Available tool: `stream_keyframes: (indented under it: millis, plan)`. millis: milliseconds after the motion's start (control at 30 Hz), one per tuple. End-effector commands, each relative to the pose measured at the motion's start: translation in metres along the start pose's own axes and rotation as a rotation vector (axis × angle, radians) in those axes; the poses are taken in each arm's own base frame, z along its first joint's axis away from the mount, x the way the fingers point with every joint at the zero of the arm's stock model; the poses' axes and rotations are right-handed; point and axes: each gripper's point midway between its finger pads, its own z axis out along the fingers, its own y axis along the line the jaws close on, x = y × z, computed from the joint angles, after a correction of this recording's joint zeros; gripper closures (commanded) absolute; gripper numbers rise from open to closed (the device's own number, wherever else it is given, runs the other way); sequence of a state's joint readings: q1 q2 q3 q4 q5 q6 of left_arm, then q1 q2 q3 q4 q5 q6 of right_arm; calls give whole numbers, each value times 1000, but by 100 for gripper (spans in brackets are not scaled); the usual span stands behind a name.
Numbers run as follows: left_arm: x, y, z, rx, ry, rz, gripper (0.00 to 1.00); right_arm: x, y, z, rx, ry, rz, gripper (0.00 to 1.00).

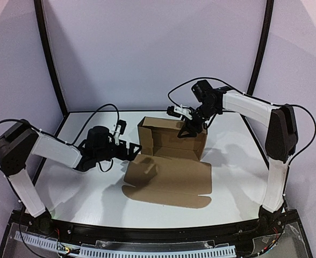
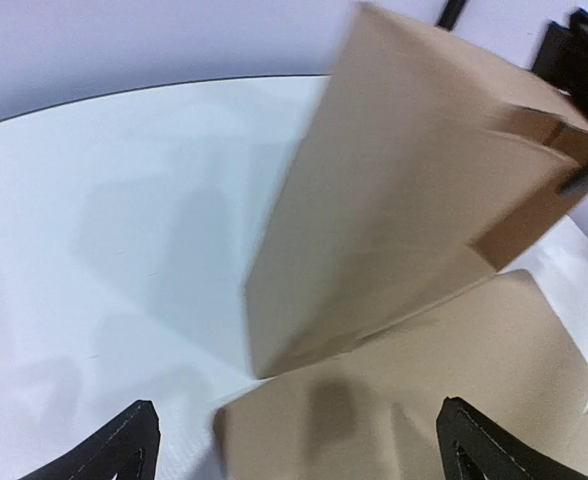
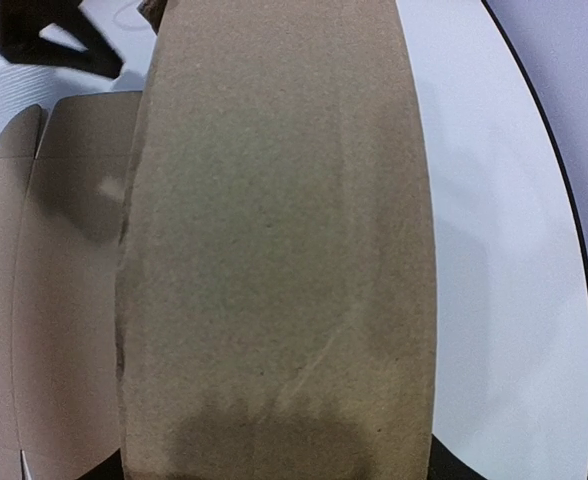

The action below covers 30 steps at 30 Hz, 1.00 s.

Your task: Fold the paper box

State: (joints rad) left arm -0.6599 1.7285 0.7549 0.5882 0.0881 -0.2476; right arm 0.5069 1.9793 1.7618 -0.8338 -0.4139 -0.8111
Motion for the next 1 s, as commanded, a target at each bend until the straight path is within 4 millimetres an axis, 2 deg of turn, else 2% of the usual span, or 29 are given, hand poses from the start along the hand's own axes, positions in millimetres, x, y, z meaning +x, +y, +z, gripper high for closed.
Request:
stream_keyframes:
  millis: [0, 167, 267, 433, 633, 967]
  plan:
    - [4, 14, 12, 28, 50, -38, 1, 7, 5, 6, -44, 13, 18, 37]
    - [-12, 16, 31, 44, -1, -7, 5, 7, 7, 5, -49, 8, 20, 37]
    - [-18, 10, 43, 82, -3, 24, 9, 6, 6, 5, -48, 5, 22, 37]
    - [-14, 11, 65, 92, 40, 42, 20, 4, 8, 5, -60, -5, 21, 38]
    - [-27, 8, 72, 107, -15, 65, 36, 2, 11, 5, -76, -17, 18, 39]
    - [-44, -3, 79, 156, -55, 13, 37, 0, 16, 6, -110, -24, 20, 40]
